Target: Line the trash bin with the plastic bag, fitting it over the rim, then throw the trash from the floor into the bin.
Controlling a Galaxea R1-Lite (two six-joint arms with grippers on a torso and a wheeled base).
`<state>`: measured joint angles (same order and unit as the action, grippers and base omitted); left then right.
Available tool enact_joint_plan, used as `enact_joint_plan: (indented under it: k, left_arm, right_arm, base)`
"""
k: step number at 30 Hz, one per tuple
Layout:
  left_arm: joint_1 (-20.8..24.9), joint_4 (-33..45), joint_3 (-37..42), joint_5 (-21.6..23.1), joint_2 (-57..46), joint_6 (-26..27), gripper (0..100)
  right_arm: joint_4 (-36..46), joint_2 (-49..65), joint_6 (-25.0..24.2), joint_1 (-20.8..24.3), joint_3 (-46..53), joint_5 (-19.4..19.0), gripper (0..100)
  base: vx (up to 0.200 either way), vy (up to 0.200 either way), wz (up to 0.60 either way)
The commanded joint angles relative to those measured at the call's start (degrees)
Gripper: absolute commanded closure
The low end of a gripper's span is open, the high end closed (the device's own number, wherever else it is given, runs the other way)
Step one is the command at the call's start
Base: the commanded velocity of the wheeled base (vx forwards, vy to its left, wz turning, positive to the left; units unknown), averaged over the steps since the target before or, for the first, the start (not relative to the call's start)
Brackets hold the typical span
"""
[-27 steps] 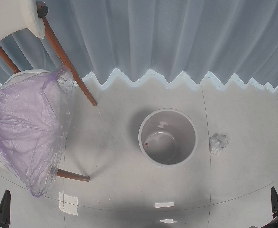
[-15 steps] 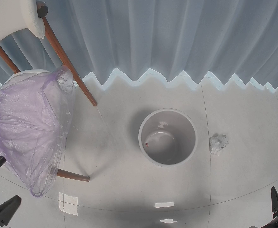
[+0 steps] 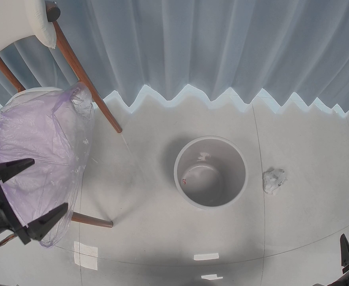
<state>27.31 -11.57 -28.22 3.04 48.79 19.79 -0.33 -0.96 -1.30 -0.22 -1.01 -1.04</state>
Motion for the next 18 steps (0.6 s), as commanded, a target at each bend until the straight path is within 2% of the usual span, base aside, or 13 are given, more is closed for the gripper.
enact_joint_plan:
  k: [1, 2, 3, 5, 6, 7, 10, 18]
  left_arm:
    - [6.6, -3.5, -4.2, -16.3, 15.0, 8.6, 0]
    - [6.6, -3.5, -4.2, -16.3, 15.0, 8.6, 0]
    - [10.0, -6.2, -7.1, -25.8, 18.5, 8.6, 0]
    - [12.7, -7.8, -9.5, -31.6, 21.3, 8.6, 0]
    - [12.7, -7.8, -9.5, -31.6, 21.3, 8.6, 0]
    - [15.7, -8.6, -11.5, -36.7, 23.7, 8.6, 0]
    - [17.5, -8.5, -11.4, -42.8, 25.4, 8.9, 0]
    - [20.5, -7.9, -7.4, -54.8, 26.4, 9.4, 0]
  right_arm:
    - [0.0, 1.0, 0.7, 0.0, 1.0, -0.2, 0]
    - [0.0, 1.0, 0.7, 0.0, 1.0, -0.2, 0]
    - [0.0, 1.0, 1.2, 0.0, 1.0, -0.3, 0]
    - [0.0, 1.0, 1.3, 0.0, 1.0, -0.3, 0]
    - [0.0, 1.0, 1.3, 0.0, 1.0, -0.3, 0]
    - [0.0, 1.0, 1.3, 0.0, 1.0, -0.3, 0]
    - [0.0, 1.0, 1.3, 0.0, 1.0, -0.3, 0]
    - [0.0, 1.0, 1.3, 0.0, 1.0, -0.3, 0]
  base:
    - [0.0, 0.0, 0.0]
    - [0.0, 0.0, 0.0]
    - [0.0, 0.0, 0.0]
    - [0.0, 0.0, 0.0]
    - [0.0, 0.0, 0.0]
    - [0.0, 0.0, 0.0]
    - [0.0, 0.0, 0.0]
    - [0.0, 0.0, 0.0]
